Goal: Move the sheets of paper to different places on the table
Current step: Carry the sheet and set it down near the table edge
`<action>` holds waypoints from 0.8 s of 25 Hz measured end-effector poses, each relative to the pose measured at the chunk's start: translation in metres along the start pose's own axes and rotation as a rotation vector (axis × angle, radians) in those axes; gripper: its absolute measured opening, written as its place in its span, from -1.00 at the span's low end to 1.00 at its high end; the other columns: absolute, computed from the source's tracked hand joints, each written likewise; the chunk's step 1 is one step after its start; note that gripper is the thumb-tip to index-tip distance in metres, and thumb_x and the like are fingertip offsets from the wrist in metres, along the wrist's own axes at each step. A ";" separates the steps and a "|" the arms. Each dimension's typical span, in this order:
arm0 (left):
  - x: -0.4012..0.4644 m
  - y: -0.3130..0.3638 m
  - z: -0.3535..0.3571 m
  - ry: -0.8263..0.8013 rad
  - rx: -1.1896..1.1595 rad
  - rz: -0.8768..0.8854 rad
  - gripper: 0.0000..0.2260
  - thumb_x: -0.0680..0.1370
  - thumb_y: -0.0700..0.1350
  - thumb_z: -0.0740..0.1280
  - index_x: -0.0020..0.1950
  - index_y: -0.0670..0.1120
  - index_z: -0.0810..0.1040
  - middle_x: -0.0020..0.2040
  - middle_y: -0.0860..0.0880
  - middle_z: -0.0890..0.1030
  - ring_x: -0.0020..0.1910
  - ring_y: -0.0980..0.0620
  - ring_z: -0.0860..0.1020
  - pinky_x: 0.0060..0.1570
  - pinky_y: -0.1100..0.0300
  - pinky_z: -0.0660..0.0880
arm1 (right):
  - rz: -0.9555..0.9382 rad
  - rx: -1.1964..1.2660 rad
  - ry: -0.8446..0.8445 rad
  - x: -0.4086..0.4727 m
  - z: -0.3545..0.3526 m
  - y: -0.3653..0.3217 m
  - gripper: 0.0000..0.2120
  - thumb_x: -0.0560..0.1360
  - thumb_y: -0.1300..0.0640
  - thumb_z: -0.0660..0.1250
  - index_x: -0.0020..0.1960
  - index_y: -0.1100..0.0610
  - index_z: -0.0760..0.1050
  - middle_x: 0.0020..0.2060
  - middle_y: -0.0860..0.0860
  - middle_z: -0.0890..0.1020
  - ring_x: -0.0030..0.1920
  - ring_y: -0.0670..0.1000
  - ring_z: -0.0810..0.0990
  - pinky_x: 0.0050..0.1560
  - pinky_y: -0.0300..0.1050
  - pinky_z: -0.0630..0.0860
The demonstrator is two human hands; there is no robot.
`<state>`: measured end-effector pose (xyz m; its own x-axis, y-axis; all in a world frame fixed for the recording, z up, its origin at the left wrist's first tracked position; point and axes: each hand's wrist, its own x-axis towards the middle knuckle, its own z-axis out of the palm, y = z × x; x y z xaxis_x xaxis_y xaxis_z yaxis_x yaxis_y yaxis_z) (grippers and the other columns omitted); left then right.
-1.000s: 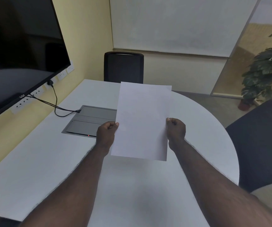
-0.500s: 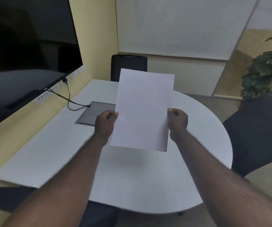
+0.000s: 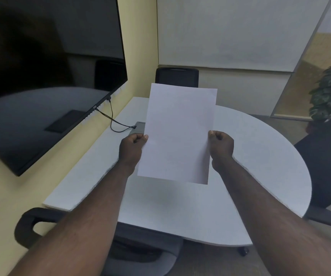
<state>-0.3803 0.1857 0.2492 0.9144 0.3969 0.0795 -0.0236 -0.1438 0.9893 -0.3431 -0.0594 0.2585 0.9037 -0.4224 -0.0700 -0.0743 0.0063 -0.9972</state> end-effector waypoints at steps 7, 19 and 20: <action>0.031 -0.027 -0.086 -0.056 0.000 0.010 -0.91 0.55 -0.08 0.38 -0.13 -0.04 0.65 -0.24 0.10 0.64 -0.30 0.23 0.54 -0.21 0.32 0.47 | -0.004 0.002 0.052 -0.055 0.075 0.009 -0.82 0.53 0.08 0.31 -0.25 0.00 0.54 -0.22 -0.14 0.61 -0.13 -0.02 0.57 -0.05 -0.11 0.50; 0.065 -0.073 -0.126 -0.038 0.037 -0.063 -0.91 0.55 -0.08 0.38 -0.13 -0.04 0.63 -0.24 0.07 0.60 -0.29 0.16 0.50 -0.23 0.30 0.44 | 0.024 -0.059 0.031 -0.061 0.134 0.040 -0.87 0.54 0.10 0.30 -0.12 0.09 0.58 -0.10 -0.01 0.66 -0.03 0.06 0.61 0.08 0.02 0.56; 0.069 -0.075 -0.124 -0.037 0.042 -0.068 -0.91 0.55 -0.08 0.38 -0.14 -0.03 0.63 -0.23 0.07 0.61 -0.29 0.16 0.50 -0.23 0.30 0.45 | 0.030 -0.062 0.031 -0.058 0.137 0.044 -0.87 0.54 0.10 0.30 -0.13 0.09 0.58 -0.11 -0.02 0.66 -0.04 0.06 0.60 0.08 0.02 0.56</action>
<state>-0.3654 0.3368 0.1954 0.9276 0.3734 0.0068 0.0556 -0.1560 0.9862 -0.3412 0.0893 0.2153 0.8873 -0.4507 -0.0982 -0.1282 -0.0364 -0.9911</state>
